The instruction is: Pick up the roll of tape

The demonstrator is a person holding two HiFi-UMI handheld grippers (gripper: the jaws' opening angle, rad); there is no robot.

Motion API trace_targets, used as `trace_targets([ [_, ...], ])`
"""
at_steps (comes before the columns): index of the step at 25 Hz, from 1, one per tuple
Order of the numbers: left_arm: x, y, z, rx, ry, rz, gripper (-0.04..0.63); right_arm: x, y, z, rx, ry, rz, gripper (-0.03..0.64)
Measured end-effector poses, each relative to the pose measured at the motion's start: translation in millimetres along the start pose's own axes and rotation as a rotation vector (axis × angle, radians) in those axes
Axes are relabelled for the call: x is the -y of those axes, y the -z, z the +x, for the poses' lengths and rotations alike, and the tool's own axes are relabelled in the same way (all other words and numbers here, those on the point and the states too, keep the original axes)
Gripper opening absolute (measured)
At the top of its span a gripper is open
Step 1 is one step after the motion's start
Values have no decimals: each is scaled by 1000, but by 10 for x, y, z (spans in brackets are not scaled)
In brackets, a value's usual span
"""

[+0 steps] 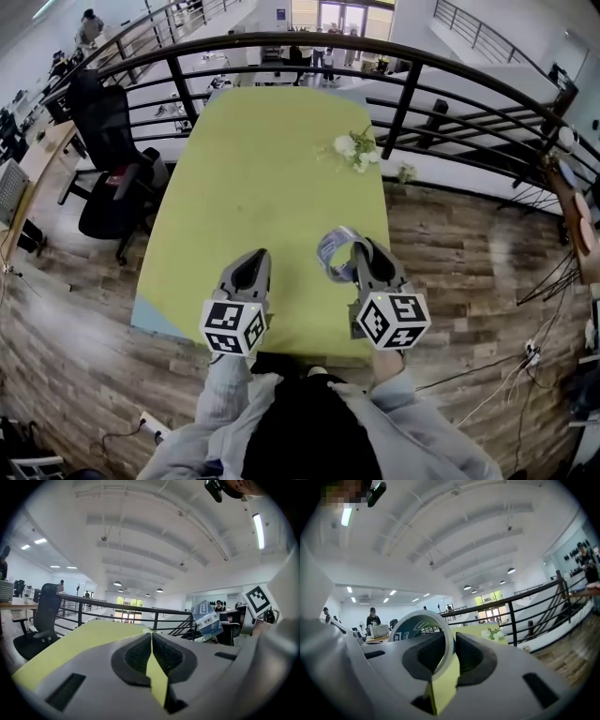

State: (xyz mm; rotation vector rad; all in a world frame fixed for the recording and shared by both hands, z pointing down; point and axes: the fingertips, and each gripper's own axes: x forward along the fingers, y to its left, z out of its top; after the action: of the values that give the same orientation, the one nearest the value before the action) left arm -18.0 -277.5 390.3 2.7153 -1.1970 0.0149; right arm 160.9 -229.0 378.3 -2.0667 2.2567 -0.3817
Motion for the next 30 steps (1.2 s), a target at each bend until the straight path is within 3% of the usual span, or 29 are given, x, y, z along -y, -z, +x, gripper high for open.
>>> trace_targets([
  [15, 622, 431, -631, 20, 20, -20, 21, 187, 498, -1096, 111, -41, 56, 74],
  [20, 737, 516, -694, 25, 40, -12, 21, 222, 568, -1231, 127, -61, 121, 74],
  [30, 754, 575, -736, 23, 17, -30, 21, 88, 606, -1282, 95, -87, 100, 72],
])
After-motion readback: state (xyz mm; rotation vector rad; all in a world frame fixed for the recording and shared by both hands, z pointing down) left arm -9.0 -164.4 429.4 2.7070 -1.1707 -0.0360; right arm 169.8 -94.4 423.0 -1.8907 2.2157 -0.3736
